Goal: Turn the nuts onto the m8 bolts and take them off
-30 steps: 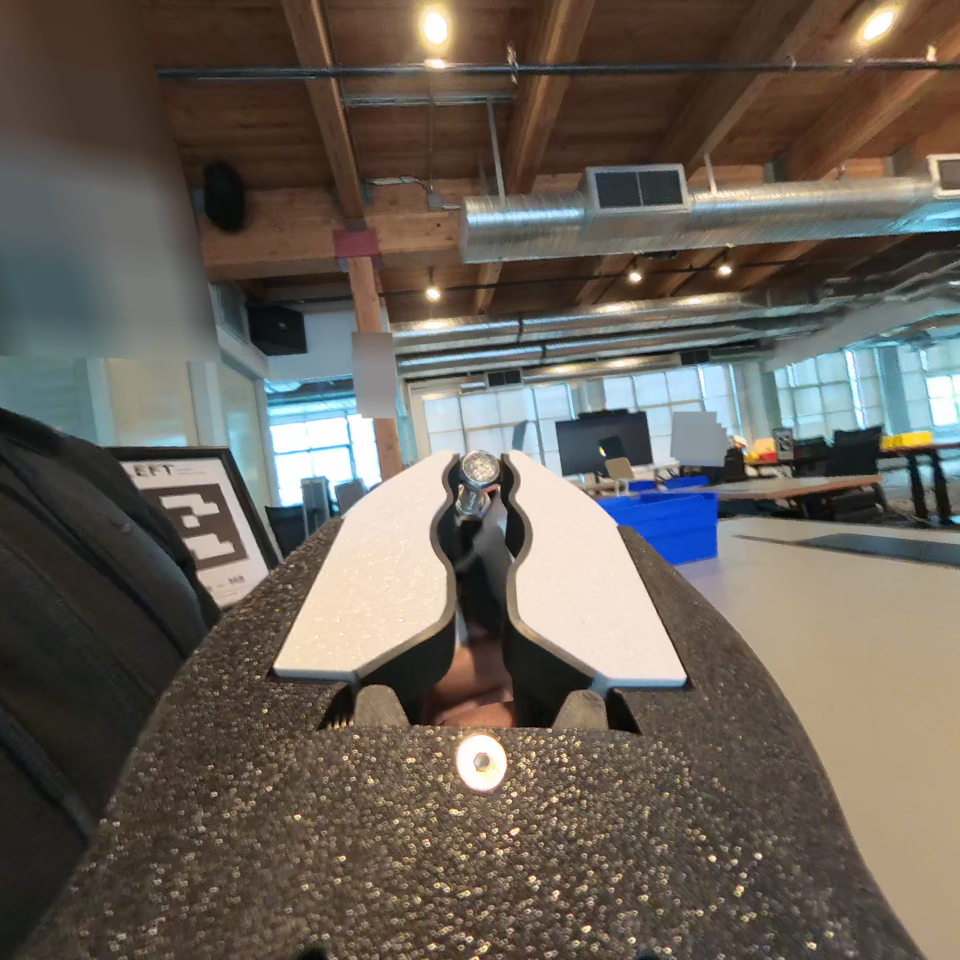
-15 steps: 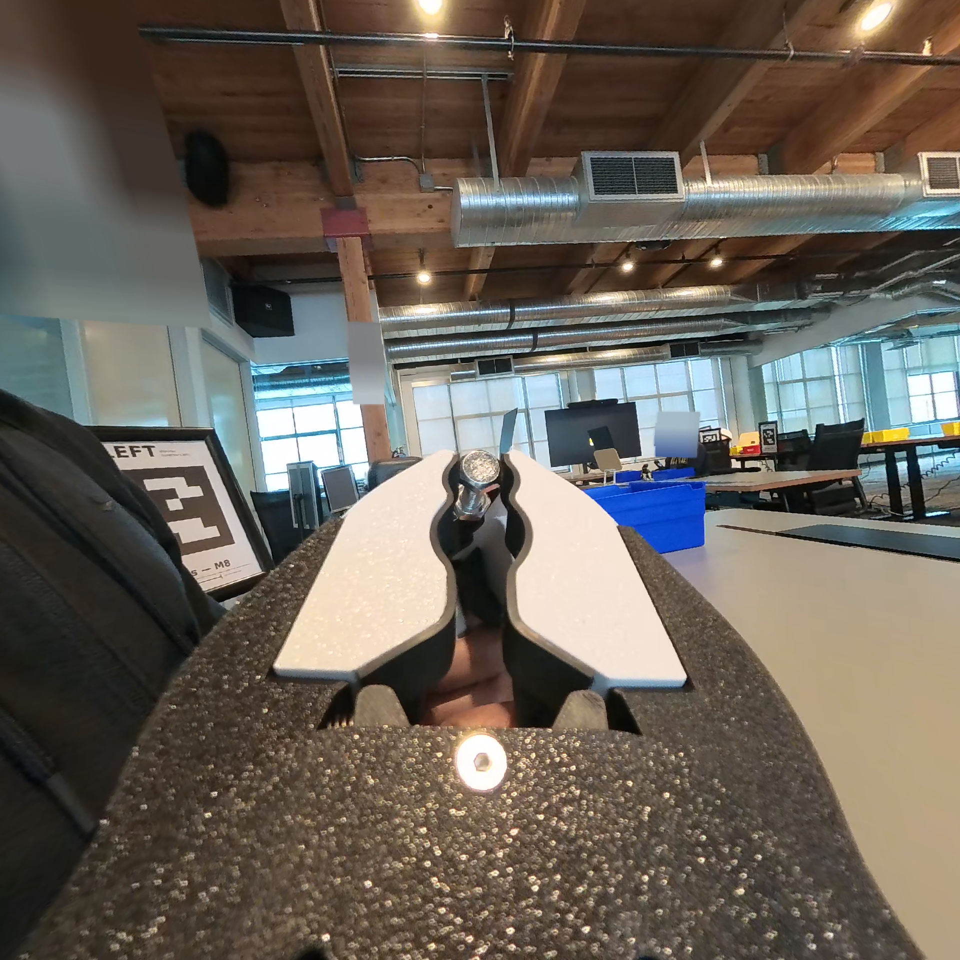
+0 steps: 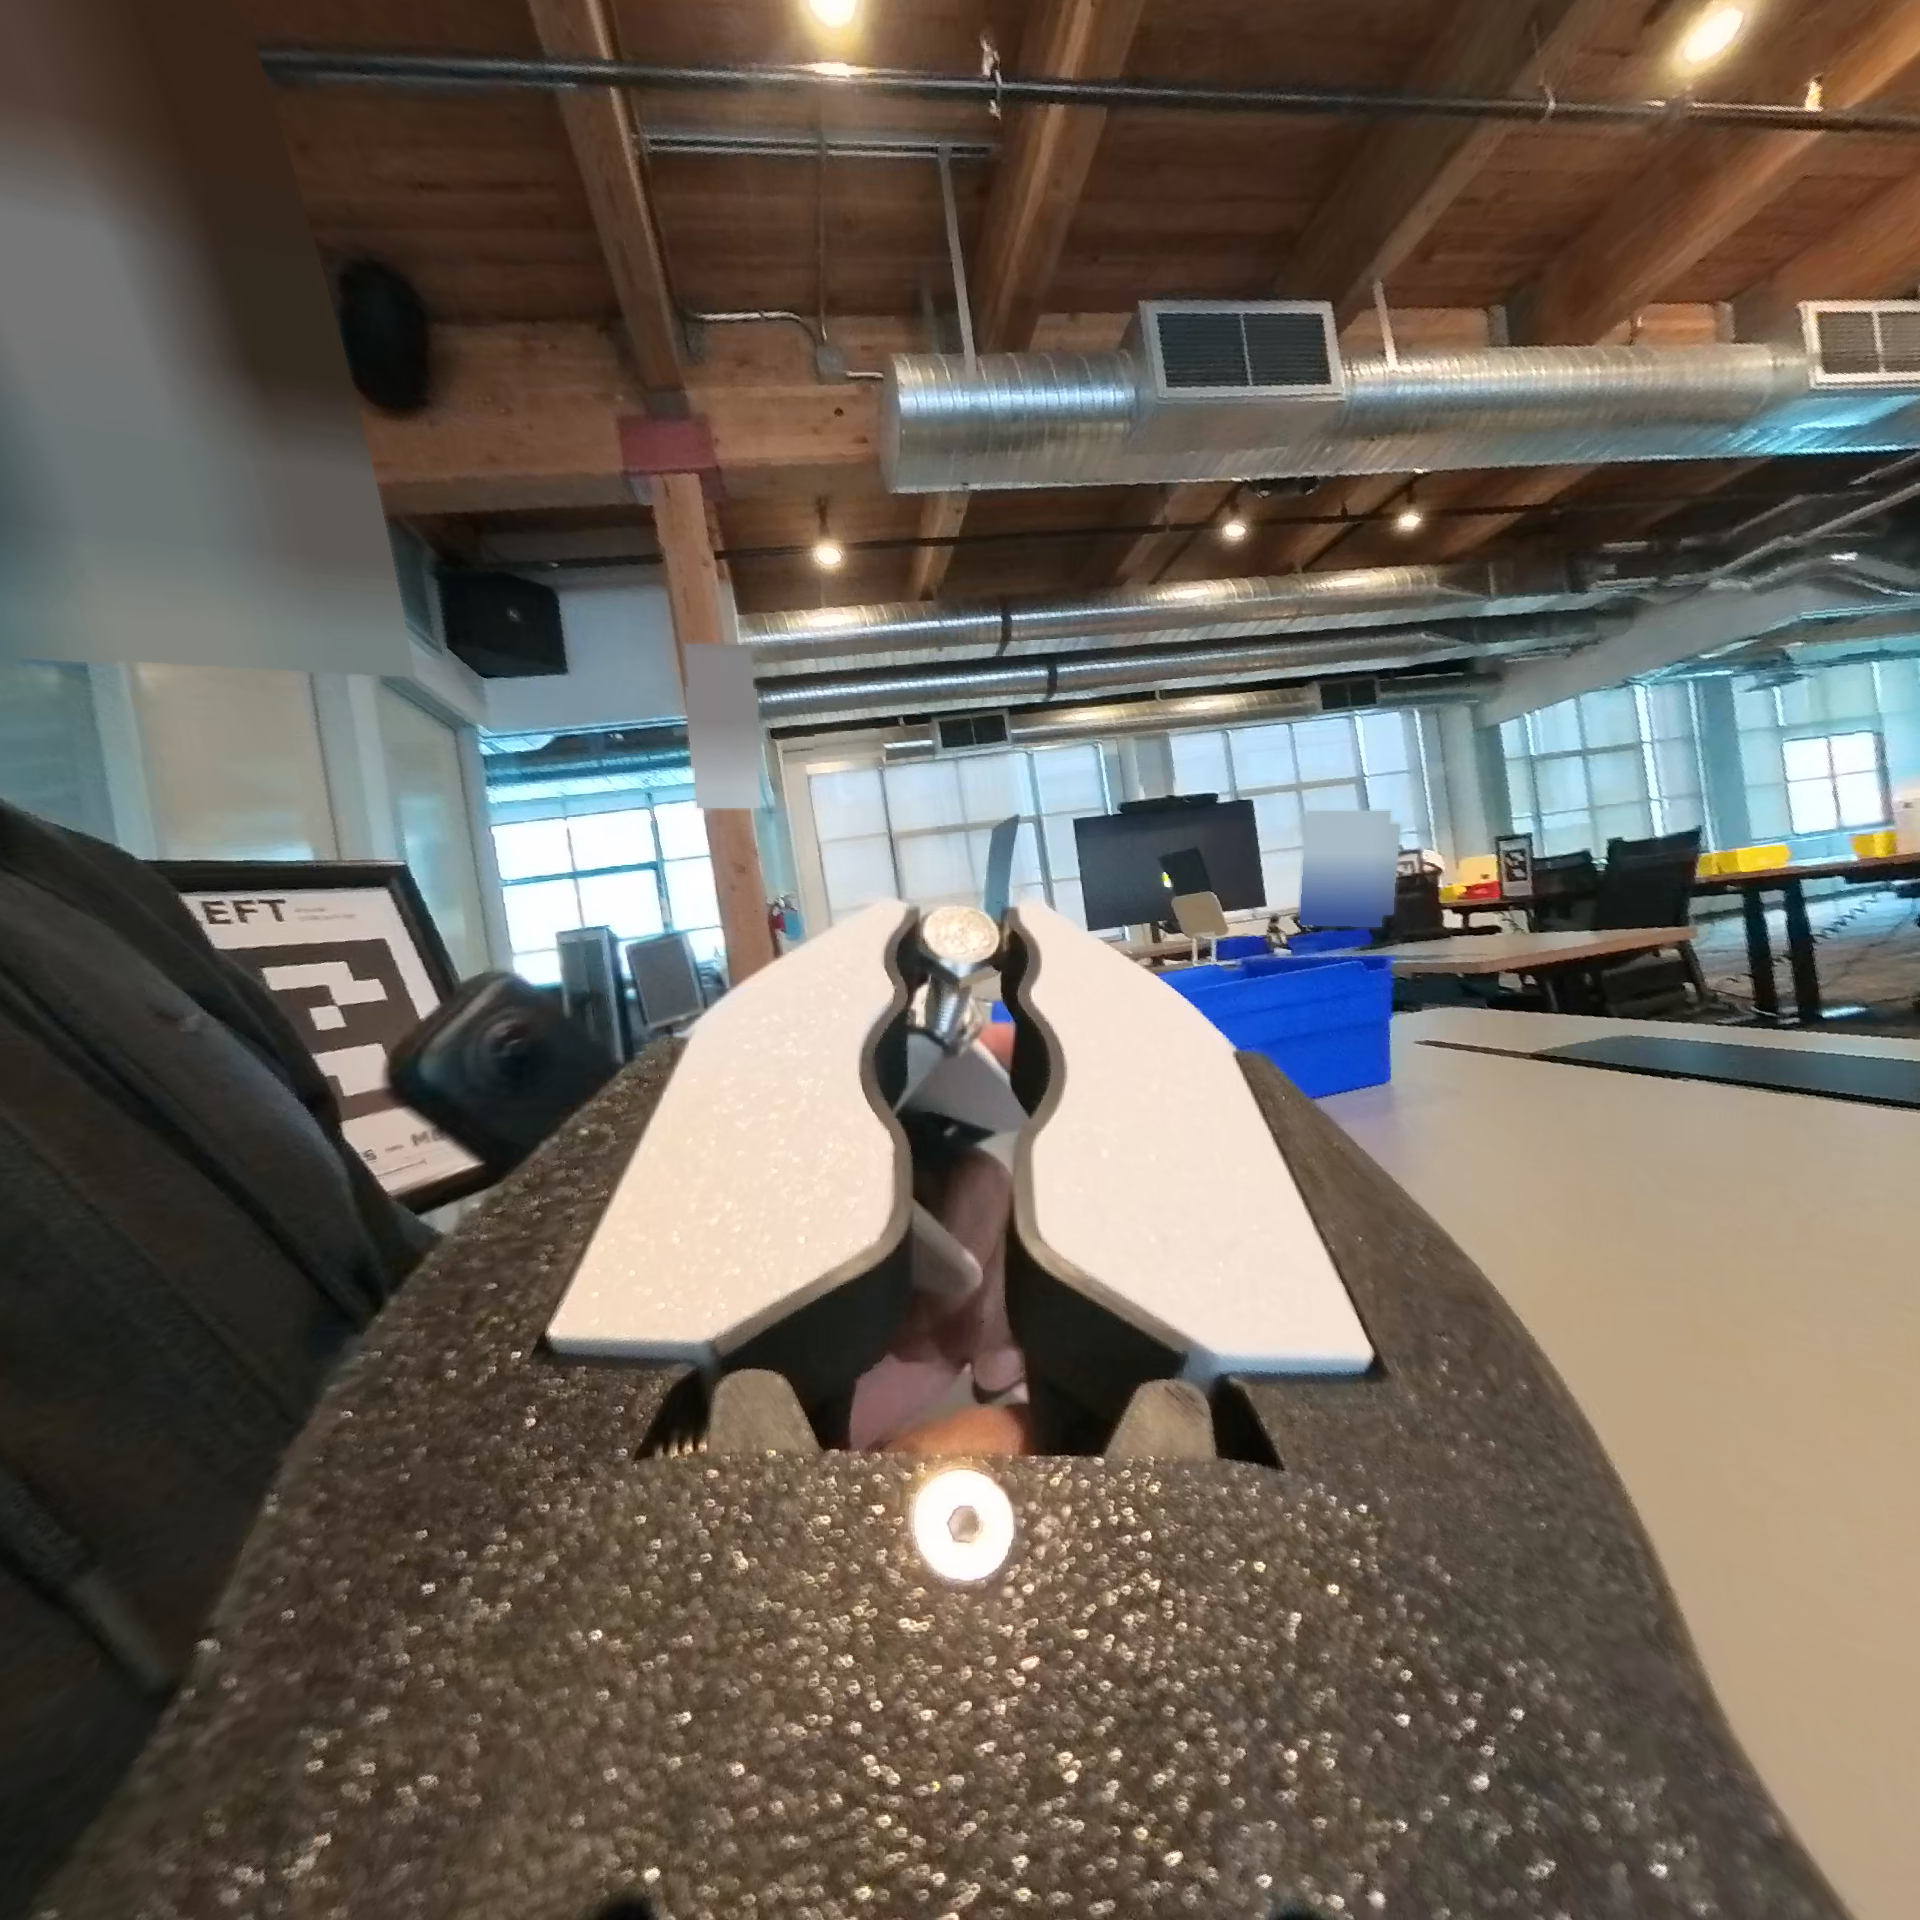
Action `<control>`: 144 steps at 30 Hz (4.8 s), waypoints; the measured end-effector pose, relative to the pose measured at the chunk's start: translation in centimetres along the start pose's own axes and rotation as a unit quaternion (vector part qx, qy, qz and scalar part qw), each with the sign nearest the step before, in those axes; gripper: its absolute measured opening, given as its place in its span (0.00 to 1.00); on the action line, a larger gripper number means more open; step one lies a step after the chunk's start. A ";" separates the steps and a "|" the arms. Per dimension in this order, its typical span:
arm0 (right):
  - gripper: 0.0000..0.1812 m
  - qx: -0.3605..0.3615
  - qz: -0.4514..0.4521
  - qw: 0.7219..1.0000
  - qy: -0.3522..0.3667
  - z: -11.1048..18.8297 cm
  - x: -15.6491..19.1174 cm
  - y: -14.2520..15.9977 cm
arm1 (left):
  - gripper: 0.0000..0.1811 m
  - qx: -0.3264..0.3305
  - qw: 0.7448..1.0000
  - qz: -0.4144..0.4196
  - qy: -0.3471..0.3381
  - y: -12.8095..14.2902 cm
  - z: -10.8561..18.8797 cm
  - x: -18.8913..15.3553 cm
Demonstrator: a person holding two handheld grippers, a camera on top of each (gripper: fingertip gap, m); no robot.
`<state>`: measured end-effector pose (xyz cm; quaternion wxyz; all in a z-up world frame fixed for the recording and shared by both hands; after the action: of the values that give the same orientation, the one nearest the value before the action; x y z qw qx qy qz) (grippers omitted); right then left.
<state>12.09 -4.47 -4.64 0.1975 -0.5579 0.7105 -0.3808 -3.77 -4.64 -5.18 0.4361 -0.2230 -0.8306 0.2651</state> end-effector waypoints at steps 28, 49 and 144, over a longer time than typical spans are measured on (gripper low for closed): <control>0.08 -0.009 -0.003 1.000 0.009 0.2 -0.2 -0.2 | 0.20 -0.019 0.995 0.098 0.010 -0.1 -0.1 0.2; 0.08 -0.010 -0.008 1.000 0.012 0.2 -0.3 -0.1 | 0.10 0.026 0.999 0.004 -0.018 0.1 -0.3 -0.5; 0.08 -0.010 -0.015 1.000 0.014 0.2 -0.4 0.0 | 0.08 0.033 0.999 -0.034 -0.019 0.0 -0.3 -0.8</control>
<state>12.38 -4.16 -4.84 0.1757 -0.5649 0.7088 -0.3842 -3.12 -5.06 -5.52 0.4362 -0.1753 -0.8365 0.2816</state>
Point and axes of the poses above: each gripper's, where its closed fingertips meet, z back along the fingers, y out of its underside, x = y × z across the jaws, the point moved 10 cm from there along z, back along the fingers, and after that the axes turned 7 degrees about -x, right-handed, at the moved point
